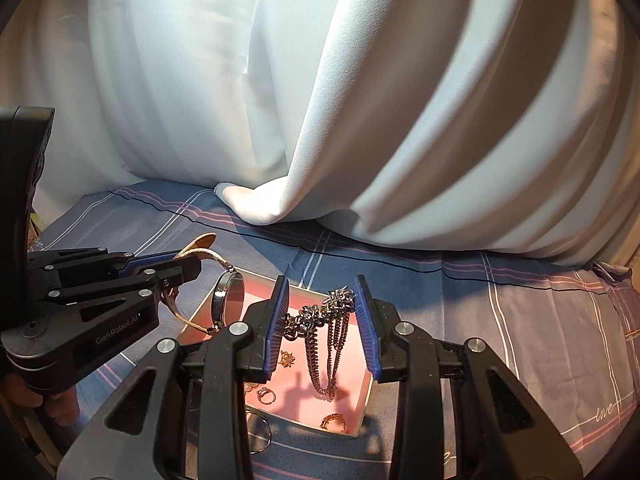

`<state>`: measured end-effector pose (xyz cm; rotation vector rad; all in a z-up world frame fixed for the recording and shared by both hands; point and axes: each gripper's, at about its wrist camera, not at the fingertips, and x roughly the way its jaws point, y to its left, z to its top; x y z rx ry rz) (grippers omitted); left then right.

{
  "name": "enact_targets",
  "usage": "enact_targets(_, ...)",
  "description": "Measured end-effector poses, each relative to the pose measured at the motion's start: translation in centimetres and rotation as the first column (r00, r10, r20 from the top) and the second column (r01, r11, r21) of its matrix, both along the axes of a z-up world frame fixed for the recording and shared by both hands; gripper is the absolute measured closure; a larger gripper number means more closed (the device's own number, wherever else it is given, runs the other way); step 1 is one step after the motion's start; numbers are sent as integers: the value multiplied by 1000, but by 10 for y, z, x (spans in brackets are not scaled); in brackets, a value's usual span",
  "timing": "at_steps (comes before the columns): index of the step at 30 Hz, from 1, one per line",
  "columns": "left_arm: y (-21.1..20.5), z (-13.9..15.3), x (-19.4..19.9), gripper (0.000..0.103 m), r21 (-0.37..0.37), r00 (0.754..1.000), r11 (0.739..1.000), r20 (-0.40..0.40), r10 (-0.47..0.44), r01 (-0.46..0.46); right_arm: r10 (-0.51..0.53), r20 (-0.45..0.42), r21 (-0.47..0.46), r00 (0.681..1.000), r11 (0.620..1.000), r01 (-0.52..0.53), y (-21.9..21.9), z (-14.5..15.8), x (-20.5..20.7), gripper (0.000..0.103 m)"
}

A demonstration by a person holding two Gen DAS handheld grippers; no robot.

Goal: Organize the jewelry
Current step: 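Carry the watch and chain over the box and lower them in, then open both tools to release the watch and chain into the box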

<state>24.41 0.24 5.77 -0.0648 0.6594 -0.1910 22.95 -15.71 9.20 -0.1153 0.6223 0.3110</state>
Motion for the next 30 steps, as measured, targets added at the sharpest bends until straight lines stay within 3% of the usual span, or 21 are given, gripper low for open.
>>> enact_targets(27, -5, -36, 31, 92, 26, 992, 999, -118, 35, -33, 7, -141, -53, 990, 999, -14, 10, -49, 20, 69)
enact_targets(28, -5, -36, 32, 91, 20, 992, 999, -123, 31, -28, -7, -143, -62, 990, 998, -2, 9, -51, 20, 68)
enact_targets(30, -4, -36, 32, 87, 20, 990, 999, -134, 41, -39, -34, -144, -81, 989, 996, 23, 7, -53, 20, 52)
